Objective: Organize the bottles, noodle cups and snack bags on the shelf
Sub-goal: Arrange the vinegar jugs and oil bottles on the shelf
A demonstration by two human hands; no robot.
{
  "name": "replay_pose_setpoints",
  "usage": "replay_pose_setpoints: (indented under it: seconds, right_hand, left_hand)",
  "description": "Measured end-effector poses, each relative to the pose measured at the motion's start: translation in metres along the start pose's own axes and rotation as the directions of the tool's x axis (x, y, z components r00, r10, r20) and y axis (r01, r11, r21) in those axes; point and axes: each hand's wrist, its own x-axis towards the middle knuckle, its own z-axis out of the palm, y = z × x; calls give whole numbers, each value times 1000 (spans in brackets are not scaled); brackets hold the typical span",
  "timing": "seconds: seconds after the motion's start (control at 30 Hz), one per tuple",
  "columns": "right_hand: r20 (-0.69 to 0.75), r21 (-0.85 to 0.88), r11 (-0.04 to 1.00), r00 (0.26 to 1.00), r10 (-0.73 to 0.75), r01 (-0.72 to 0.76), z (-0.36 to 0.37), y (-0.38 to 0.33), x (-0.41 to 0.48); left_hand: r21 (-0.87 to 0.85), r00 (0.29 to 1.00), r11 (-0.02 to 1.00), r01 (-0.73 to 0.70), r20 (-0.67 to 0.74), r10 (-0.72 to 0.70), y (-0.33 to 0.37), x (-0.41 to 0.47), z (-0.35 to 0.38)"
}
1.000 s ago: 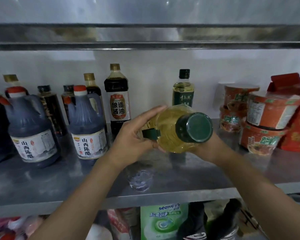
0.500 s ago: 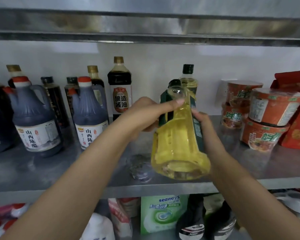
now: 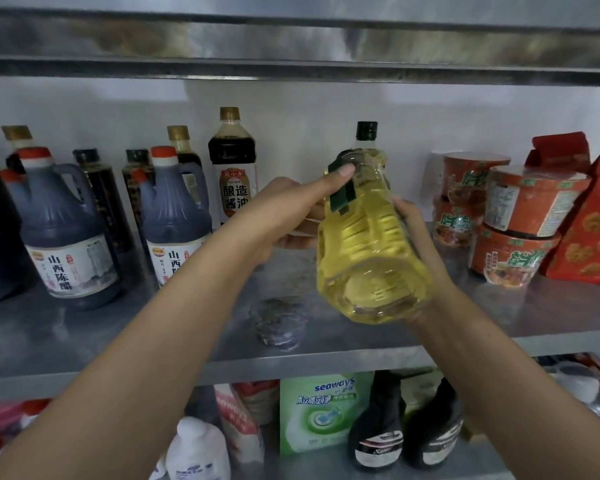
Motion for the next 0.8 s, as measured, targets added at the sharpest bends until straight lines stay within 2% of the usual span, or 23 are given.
replay_pose_setpoints:
  seconds: [0.07, 0.1, 0.17, 0.23, 0.3, 0.37, 0.5, 0.57, 0.7, 0.8]
  right_hand:
    - [40, -123, 990, 997, -67, 72, 1, 2, 7]
    - [15, -255, 956, 989, -147, 146, -2, 5, 11]
    - [-14, -534, 797, 940, -342, 282, -2, 11, 16]
    - [25, -757, 568, 883, -469, 323, -2, 20, 19]
    - [74, -886, 368, 870, -488, 282, 2, 31, 20]
    - [73, -923, 292, 861, -504, 250, 2, 39, 24]
    - [48, -941, 260, 844, -533, 217, 2, 44, 28]
    - [22, -932, 304, 867, -497, 198, -6, 42, 31]
    - [30, -877, 459, 971, -238, 140, -30, 41, 36]
    - [45, -893, 438, 990, -136, 101, -32, 44, 36]
  left_hand:
    - [-100, 997, 992, -71, 5, 72, -6, 0, 0]
    - [-142, 992, 982, -123, -35, 119, -11, 3, 2]
    - [-158, 972, 965, -211, -140, 190, -23, 13, 9]
    - [-163, 949, 954, -252, -235, 210, -36, 22, 16]
    - [-199, 928, 939, -279, -306, 211, -49, 29, 20]
    - [-210, 915, 930, -301, -338, 220, -60, 34, 23]
    - [-224, 925, 930, -291, -312, 214, -63, 46, 22]
    - [-213, 944, 942, -260, -261, 202, -61, 51, 22]
    - [-174, 961, 958, -229, -197, 194, -69, 60, 24]
    - [-178, 959, 952, -249, -186, 216, -74, 62, 22]
